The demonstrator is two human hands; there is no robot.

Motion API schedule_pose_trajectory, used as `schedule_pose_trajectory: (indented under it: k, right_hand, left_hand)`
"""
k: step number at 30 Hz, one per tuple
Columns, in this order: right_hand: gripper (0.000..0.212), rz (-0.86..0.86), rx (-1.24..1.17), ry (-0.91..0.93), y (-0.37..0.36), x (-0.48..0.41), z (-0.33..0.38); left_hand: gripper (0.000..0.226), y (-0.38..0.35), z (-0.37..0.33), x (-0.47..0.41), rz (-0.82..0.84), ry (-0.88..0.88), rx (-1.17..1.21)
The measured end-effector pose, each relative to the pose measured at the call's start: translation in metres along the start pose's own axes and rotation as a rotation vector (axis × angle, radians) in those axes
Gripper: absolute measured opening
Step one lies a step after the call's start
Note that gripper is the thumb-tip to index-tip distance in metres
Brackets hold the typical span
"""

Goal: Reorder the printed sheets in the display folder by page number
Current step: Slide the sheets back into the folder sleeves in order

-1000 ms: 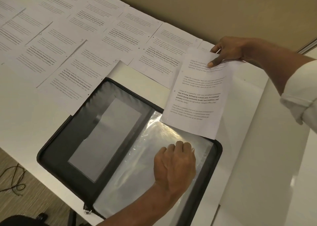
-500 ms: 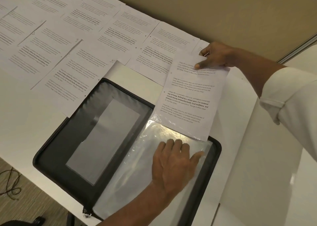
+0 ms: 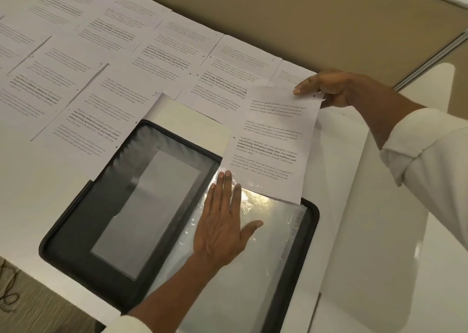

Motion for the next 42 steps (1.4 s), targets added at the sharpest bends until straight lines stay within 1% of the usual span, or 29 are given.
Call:
schedule_pose_trajectory:
  k: [2,3,5,6,7,8,11,13,17,18,21,27,30,33,35,37,39,42]
  right_hand:
    - [0.067,-0.014,-0.083,-0.021,-0.007,0.008,-0.007]
    - [0.064,-0.032,-0.112,-0.028,-0.012,0.013,-0.011]
    - [0.043,-0.079,-0.138,-0.044,-0.022,0.023,-0.019]
    - [0.035,-0.101,-0.142,-0.059,-0.026,0.027,-0.024]
    - [0.033,-0.121,-0.149,-0.077,-0.029,0.032,-0.028]
    - [0.034,-0.141,-0.168,-0.101,-0.032,0.037,-0.032]
    - [0.05,-0.188,-0.257,-0.17,-0.033,0.05,-0.044]
    - [0.053,-0.209,-0.316,-0.192,-0.036,0.059,-0.051]
    - [0.03,-0.226,-0.282,-0.195,-0.054,0.075,-0.059]
    - [0.03,-0.228,-0.267,-0.197,-0.058,0.078,-0.06]
    - [0.04,-0.209,-0.232,-0.207,-0.072,0.088,-0.061]
    - [0.041,-0.265,-0.17,-0.228,-0.091,0.104,-0.078]
    - [0.046,-0.303,-0.178,-0.211,-0.098,0.111,-0.091]
    - [0.043,-0.351,-0.204,-0.2,-0.107,0.117,-0.103]
    - [0.051,-0.38,-0.236,-0.194,-0.113,0.115,-0.114]
    - [0.058,-0.389,-0.24,-0.186,-0.117,0.114,-0.12]
    - [0.056,-0.375,-0.226,-0.182,-0.118,0.114,-0.124]
    - [0.05,-0.34,-0.197,-0.164,-0.117,0.117,-0.127]
  left_hand:
    - [0.1,-0.001,-0.001,0.0,-0.005,0.005,0.019]
    - [0.1,-0.001,-0.002,0.0,-0.007,0.005,0.02]
    - [0.1,-0.001,-0.002,0.001,-0.003,-0.002,0.02]
    - [0.099,0.0,-0.002,0.0,-0.003,-0.004,0.026]
    - [0.099,0.0,-0.002,0.0,-0.002,-0.003,0.031]
    - [0.099,0.0,-0.002,0.0,-0.001,-0.003,0.032]
    - [0.099,0.0,-0.002,0.001,0.007,-0.013,0.015]
    - [0.099,0.0,-0.001,0.001,0.007,-0.019,0.002]
    - [0.098,0.0,-0.001,0.001,0.004,-0.022,0.002]
    - [0.098,0.0,-0.001,0.001,0.005,-0.024,0.006]
    - [0.097,0.0,0.0,0.0,0.012,-0.019,0.031]
    - [0.098,-0.003,-0.004,-0.003,0.051,0.01,0.013]
    - [0.095,0.001,-0.009,-0.007,0.05,-0.039,-0.006]
    - [0.091,0.005,-0.015,-0.012,0.05,-0.088,0.023]
    - [0.091,0.011,-0.017,-0.015,0.057,-0.092,0.064]
    - [0.089,0.019,-0.016,-0.022,0.1,-0.048,0.104]
    - [0.084,0.028,-0.011,-0.037,0.154,0.017,0.14]
    - [0.07,0.042,0.0,-0.068,0.069,0.035,0.226]
Point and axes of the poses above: each hand's wrist, its own x-axis away from the middle knuckle, its own y-axis out of the back of the hand, z = x × y, the point moved 1 cm from there along -x, towards the middle knuckle, and after that the axes turned 8 degrees about y, right-handed, at the moved point
